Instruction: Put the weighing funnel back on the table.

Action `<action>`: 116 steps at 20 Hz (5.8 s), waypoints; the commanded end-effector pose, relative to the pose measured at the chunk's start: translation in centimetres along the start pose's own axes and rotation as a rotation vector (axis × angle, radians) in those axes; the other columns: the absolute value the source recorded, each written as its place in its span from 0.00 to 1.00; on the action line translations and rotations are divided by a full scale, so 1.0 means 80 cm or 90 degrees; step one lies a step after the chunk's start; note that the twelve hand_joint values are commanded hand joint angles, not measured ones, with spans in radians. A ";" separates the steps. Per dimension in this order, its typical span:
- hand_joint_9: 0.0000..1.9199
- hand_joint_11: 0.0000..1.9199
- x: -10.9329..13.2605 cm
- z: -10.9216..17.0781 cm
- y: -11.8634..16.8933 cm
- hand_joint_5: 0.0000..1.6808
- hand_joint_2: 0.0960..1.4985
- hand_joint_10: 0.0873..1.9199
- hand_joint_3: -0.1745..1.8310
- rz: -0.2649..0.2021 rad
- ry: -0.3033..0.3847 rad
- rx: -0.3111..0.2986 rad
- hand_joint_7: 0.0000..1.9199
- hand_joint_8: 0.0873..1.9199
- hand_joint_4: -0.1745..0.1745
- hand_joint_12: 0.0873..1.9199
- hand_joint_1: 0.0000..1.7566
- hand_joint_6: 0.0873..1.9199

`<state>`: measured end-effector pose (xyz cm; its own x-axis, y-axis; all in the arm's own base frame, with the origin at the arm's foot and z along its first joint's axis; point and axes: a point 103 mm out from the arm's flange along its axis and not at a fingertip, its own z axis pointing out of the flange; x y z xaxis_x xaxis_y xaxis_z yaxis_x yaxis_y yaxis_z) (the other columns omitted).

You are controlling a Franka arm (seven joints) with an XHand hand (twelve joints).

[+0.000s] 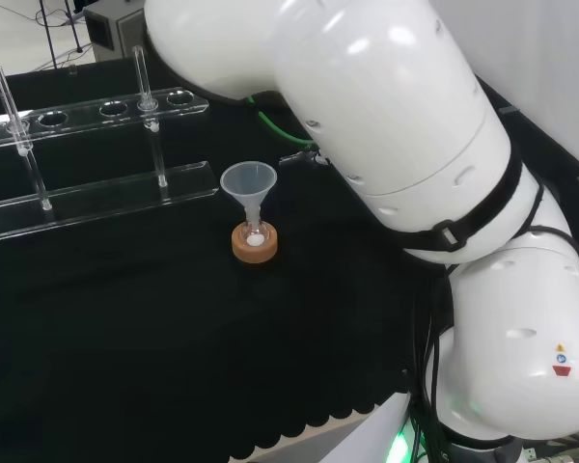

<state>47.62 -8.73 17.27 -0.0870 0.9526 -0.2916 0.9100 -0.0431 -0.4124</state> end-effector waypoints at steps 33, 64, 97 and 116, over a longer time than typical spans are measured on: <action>0.58 0.41 0.013 0.088 0.055 0.63 0.44 0.16 0.47 -0.029 0.047 0.053 0.38 0.30 1.00 0.54 0.60 0.55; 0.52 0.36 0.016 0.080 0.054 0.59 0.56 0.19 0.31 -0.038 -0.039 0.051 0.31 0.33 1.00 0.58 0.58 0.53; 0.20 0.08 -0.029 0.002 -0.031 0.17 0.41 0.32 0.35 -0.009 -0.016 0.048 0.08 0.33 0.33 0.71 0.42 0.03; 0.34 0.18 -0.006 -0.060 -0.150 0.23 0.43 0.28 0.36 -0.004 0.033 -0.024 0.18 0.32 0.33 0.68 0.40 0.00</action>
<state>41.79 -8.18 25.12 -0.0856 0.9544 -0.2860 0.9216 -0.0332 -0.3866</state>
